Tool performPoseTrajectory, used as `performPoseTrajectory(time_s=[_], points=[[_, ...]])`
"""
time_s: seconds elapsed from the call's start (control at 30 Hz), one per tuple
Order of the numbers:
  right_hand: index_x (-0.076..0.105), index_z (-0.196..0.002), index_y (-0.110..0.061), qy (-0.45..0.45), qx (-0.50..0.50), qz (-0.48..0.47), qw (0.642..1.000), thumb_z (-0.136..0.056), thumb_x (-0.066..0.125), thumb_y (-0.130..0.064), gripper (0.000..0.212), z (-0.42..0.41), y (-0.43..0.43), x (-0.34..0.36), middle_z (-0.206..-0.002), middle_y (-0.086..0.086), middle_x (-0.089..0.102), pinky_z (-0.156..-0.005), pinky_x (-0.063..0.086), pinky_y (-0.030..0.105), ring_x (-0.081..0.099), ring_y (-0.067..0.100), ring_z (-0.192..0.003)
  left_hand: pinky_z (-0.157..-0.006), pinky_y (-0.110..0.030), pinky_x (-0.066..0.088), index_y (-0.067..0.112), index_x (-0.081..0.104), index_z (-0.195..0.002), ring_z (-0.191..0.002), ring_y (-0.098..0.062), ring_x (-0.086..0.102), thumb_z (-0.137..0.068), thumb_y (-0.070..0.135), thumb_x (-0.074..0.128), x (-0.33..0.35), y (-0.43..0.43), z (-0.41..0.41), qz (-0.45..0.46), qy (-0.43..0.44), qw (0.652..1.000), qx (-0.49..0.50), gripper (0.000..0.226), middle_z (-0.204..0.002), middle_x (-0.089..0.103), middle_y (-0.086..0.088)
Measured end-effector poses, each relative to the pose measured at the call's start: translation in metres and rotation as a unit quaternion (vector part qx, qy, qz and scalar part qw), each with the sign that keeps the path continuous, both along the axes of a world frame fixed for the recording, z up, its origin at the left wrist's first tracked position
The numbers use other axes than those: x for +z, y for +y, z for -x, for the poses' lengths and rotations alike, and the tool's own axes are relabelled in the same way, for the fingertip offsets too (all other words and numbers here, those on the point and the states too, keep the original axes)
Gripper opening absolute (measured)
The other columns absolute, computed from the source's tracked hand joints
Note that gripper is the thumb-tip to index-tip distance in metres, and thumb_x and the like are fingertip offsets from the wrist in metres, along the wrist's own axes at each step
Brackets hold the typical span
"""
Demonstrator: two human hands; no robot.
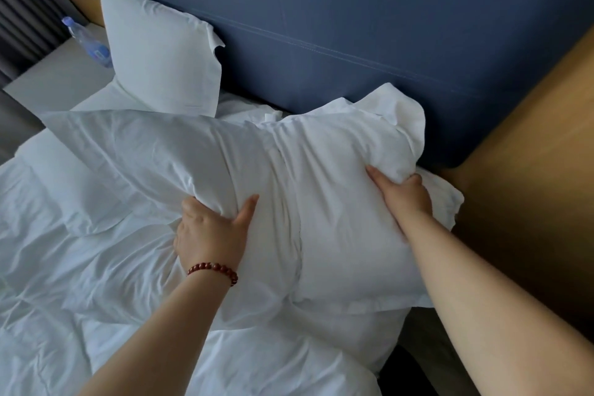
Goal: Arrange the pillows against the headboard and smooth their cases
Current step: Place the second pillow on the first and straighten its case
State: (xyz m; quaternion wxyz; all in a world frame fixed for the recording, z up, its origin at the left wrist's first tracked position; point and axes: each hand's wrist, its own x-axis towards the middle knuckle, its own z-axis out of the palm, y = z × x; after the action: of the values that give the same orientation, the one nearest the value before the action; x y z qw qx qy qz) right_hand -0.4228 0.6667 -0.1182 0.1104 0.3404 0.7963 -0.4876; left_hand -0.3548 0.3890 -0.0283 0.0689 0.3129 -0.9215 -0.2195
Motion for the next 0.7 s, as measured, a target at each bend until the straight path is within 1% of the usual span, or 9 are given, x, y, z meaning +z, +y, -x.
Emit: performPoseTrajectory(time_s=[0.13, 0.2, 0.27, 0.33, 0.4, 0.5, 0.57, 0.63, 0.7], points=[[0.046, -0.134, -0.017, 0.075, -0.019, 0.018, 0.997, -0.056, 0.071, -0.079, 0.104, -0.002, -0.016, 0.018, -0.129, 0.001, 0.059, -0.091, 0.048, 0.035, 0.058, 0.024, -0.112, -0.074, -0.039, 0.039, 0.014, 0.034, -0.096, -0.087, -0.03, 0.054, -0.074, 0.07, 0.065, 0.004, -0.012, -0.001, -0.039, 0.012, 0.999, 0.03, 0.068, -0.089, 0.049, -0.003], [0.05, -0.129, -0.017, 0.117, -0.011, 0.001, 0.993, -0.06, 0.075, -0.072, 0.091, -0.005, -0.025, 0.033, -0.124, 0.0, 0.061, -0.085, 0.046, 0.031, 0.059, 0.024, -0.11, -0.074, -0.039, 0.039, 0.014, 0.036, -0.098, -0.084, -0.026, 0.047, -0.077, 0.065, 0.066, 0.01, -0.022, -0.005, -0.07, 0.028, 0.996, 0.053, 0.063, -0.092, 0.05, -0.003], [0.055, -0.121, -0.017, 0.158, 0.008, -0.025, 0.987, -0.065, 0.076, -0.065, 0.077, -0.006, -0.034, 0.054, -0.117, 0.0, 0.064, -0.082, 0.046, 0.031, 0.061, 0.025, -0.107, -0.075, -0.04, 0.04, 0.012, 0.039, -0.099, -0.084, -0.026, 0.047, -0.079, 0.061, 0.068, 0.016, -0.033, -0.012, -0.097, 0.058, 0.991, 0.078, 0.06, -0.092, 0.051, -0.004], [0.057, -0.113, -0.018, 0.195, 0.037, -0.06, 0.978, -0.067, 0.074, -0.064, 0.067, -0.004, -0.045, 0.08, -0.109, -0.001, 0.066, -0.084, 0.051, 0.037, 0.063, 0.026, -0.102, -0.074, -0.038, 0.039, 0.009, 0.042, -0.099, -0.084, -0.026, 0.048, -0.08, 0.056, 0.069, 0.02, -0.041, -0.021, -0.135, 0.085, 0.981, 0.113, 0.058, -0.091, 0.05, -0.004], [0.057, -0.107, -0.018, 0.226, 0.08, -0.105, 0.965, -0.07, 0.072, -0.064, 0.061, 0.004, -0.056, 0.112, -0.104, 0.0, 0.067, -0.084, 0.053, 0.042, 0.064, 0.027, -0.097, -0.076, -0.035, 0.038, 0.008, 0.044, -0.101, -0.087, -0.026, 0.049, -0.081, 0.051, 0.071, 0.02, -0.043, -0.033, -0.192, 0.106, 0.964, 0.148, 0.055, -0.097, 0.053, -0.007], [0.054, -0.101, -0.018, 0.268, 0.159, -0.178, 0.933, -0.072, 0.069, -0.067, 0.059, 0.02, -0.071, 0.161, -0.096, 0.0, 0.066, -0.079, 0.055, 0.043, 0.065, 0.026, -0.087, -0.08, -0.032, 0.037, 0.007, 0.046, -0.108, -0.099, -0.03, 0.055, -0.082, 0.047, 0.073, 0.012, -0.034, -0.05, -0.281, 0.127, 0.932, 0.192, 0.054, -0.108, 0.057, -0.013], [0.052, -0.098, -0.017, 0.283, 0.21, -0.241, 0.904, -0.074, 0.066, -0.069, 0.059, 0.032, -0.08, 0.189, -0.091, 0.0, 0.065, -0.077, 0.054, 0.043, 0.064, 0.026, -0.084, -0.085, -0.031, 0.037, 0.003, 0.047, -0.12, -0.105, -0.029, 0.055, -0.083, 0.046, 0.072, 0.004, -0.024, -0.055, -0.345, 0.141, 0.903, 0.215, 0.062, -0.118, 0.058, -0.014], [0.051, -0.098, -0.016, 0.3, 0.249, -0.305, 0.869, -0.076, 0.064, -0.069, 0.059, 0.042, -0.089, 0.21, -0.089, 0.001, 0.064, -0.076, 0.052, 0.043, 0.063, 0.027, -0.083, -0.092, -0.035, 0.038, 0.001, 0.041, -0.133, -0.116, -0.033, 0.053, -0.087, 0.05, 0.066, -0.001, -0.012, -0.054, -0.393, 0.132, 0.881, 0.226, 0.072, -0.13, 0.054, -0.017], [0.051, -0.097, -0.015, 0.326, 0.278, -0.351, 0.832, -0.077, 0.062, -0.071, 0.06, 0.053, -0.095, 0.226, -0.087, 0.002, 0.064, -0.074, 0.051, 0.042, 0.063, 0.028, -0.082, -0.098, -0.041, 0.038, 0.0, 0.033, -0.14, -0.121, -0.037, 0.05, -0.091, 0.054, 0.056, -0.006, -0.001, -0.047, -0.423, 0.105, 0.873, 0.218, 0.077, -0.135, 0.051, -0.021]])
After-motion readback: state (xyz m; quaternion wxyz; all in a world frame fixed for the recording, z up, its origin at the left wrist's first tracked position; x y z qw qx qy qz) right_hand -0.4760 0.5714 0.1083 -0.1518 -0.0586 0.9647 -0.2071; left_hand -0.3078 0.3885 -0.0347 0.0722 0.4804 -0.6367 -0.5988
